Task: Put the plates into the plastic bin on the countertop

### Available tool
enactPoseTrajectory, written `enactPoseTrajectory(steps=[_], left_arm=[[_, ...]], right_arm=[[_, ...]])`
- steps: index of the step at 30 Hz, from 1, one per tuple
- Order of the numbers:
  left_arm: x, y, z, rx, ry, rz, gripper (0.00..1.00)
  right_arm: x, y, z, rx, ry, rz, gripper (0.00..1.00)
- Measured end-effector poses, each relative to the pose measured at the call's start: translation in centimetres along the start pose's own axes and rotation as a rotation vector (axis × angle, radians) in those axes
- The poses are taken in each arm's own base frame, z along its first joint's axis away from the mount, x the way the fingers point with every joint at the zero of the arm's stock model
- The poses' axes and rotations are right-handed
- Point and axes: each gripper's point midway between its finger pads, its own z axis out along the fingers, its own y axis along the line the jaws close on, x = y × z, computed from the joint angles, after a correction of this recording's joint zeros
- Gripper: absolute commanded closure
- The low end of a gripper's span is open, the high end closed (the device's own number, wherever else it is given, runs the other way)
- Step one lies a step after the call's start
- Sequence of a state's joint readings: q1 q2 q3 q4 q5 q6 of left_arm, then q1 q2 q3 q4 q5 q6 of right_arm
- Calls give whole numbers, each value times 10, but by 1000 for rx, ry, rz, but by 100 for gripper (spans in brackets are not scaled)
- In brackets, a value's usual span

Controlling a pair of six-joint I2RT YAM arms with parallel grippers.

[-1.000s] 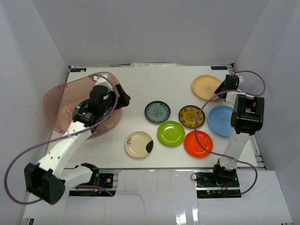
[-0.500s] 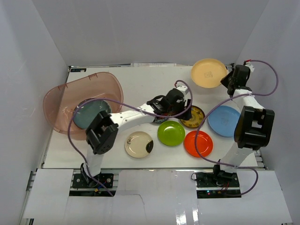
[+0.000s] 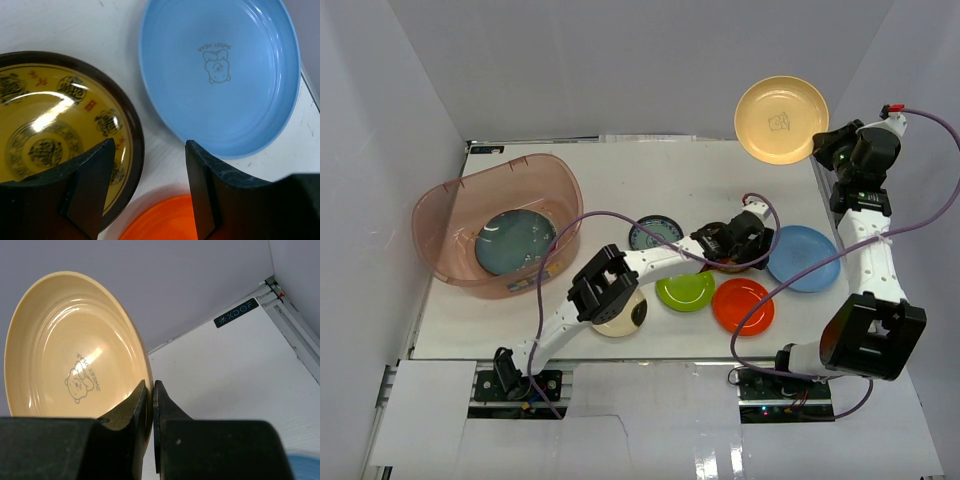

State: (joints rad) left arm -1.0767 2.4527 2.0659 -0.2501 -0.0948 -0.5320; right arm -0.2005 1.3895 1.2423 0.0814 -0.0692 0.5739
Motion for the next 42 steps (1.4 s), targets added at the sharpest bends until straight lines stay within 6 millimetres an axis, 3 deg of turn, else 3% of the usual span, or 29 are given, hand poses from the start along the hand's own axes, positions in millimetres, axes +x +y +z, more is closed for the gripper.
enactPoseTrajectory(steps=[4,11,20,26,35,42], left_arm=[[6,-8,17,-4,-21,12,30],[-3,-19,31,2,-89,46,35],[-1,-19,42,9,-105,41,42],[5,-18,46,7,-93,35,53],[7,-17,47,4,-93,9,100],[11,-13,37,-9,-103,2,100]], right_arm=[[9,-2,-16,-9,29,3,92],[21,-3,-29,-32,66,5,92],[14,-1,-38,-55,56,11,92],[6,8,-46,-79,37,17,92],[5,17,-51,-115,46,41,92],[2,22,-54,-127,40,62,92]])
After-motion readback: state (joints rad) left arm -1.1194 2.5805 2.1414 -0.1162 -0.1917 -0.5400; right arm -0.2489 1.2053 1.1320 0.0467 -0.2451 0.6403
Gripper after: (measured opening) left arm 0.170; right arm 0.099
